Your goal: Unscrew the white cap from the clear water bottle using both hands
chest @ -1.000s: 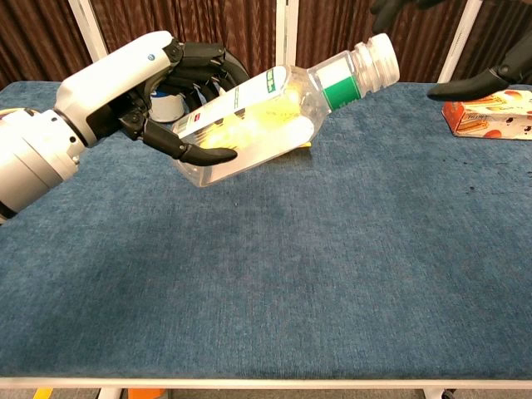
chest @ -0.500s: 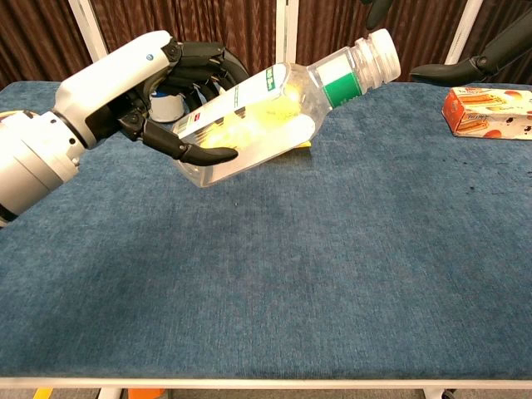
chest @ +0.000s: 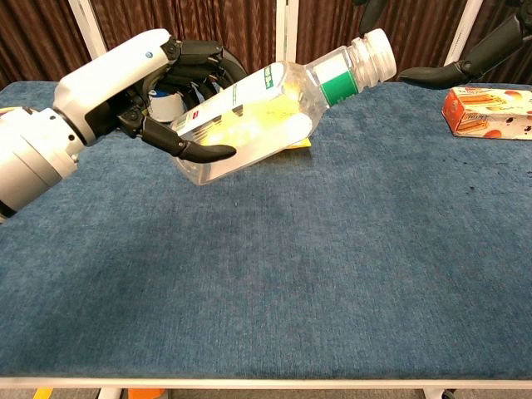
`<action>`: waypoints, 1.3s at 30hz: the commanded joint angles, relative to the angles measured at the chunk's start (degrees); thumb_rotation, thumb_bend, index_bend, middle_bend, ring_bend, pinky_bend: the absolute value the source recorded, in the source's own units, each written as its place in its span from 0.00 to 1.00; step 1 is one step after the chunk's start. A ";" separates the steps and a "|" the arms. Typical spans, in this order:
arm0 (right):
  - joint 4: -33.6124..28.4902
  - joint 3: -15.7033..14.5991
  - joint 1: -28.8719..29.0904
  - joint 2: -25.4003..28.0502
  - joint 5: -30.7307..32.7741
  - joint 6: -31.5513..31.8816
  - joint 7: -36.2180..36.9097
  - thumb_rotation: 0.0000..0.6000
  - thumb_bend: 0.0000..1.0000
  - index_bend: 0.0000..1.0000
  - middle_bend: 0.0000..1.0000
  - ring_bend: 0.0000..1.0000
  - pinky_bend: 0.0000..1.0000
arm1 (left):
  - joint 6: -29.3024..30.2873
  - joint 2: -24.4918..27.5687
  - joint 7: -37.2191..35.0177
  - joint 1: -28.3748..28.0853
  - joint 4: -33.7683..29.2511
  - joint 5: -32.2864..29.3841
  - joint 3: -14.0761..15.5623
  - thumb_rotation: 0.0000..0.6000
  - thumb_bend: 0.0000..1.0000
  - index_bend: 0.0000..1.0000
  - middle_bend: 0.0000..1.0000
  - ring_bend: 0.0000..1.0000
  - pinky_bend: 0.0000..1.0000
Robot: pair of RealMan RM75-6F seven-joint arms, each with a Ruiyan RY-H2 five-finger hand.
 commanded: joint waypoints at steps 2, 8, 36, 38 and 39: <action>0.32 0.24 -0.23 -0.82 0.53 0.86 -0.96 1.00 0.23 0.35 0.13 0.00 0.00 | 0.11 0.02 -0.01 0.04 -0.04 0.11 0.04 1.00 0.34 0.50 0.52 0.47 0.55; 0.46 0.46 -0.15 -1.63 0.81 1.18 -1.38 1.00 0.23 0.37 0.14 0.00 0.00 | 0.08 0.08 0.05 0.08 -0.04 0.03 -0.02 1.00 0.34 0.50 0.52 0.47 0.56; -0.29 1.06 -0.67 -2.70 1.11 3.25 -3.25 1.00 0.23 0.53 0.22 0.00 0.00 | 0.11 0.95 0.39 0.39 -1.01 -0.05 -0.01 1.00 0.34 0.50 0.52 0.47 0.56; -0.36 1.05 -0.76 -2.56 0.93 3.42 -3.13 1.00 0.23 0.53 0.22 0.00 0.00 | 0.16 1.01 0.23 0.47 -0.88 -0.07 0.03 1.00 0.34 0.50 0.52 0.47 0.55; -0.38 1.04 -0.82 -2.51 0.82 3.51 -3.00 1.00 0.23 0.53 0.22 0.00 0.00 | 0.17 1.01 0.15 0.51 -0.83 -0.09 0.05 1.00 0.34 0.50 0.52 0.47 0.55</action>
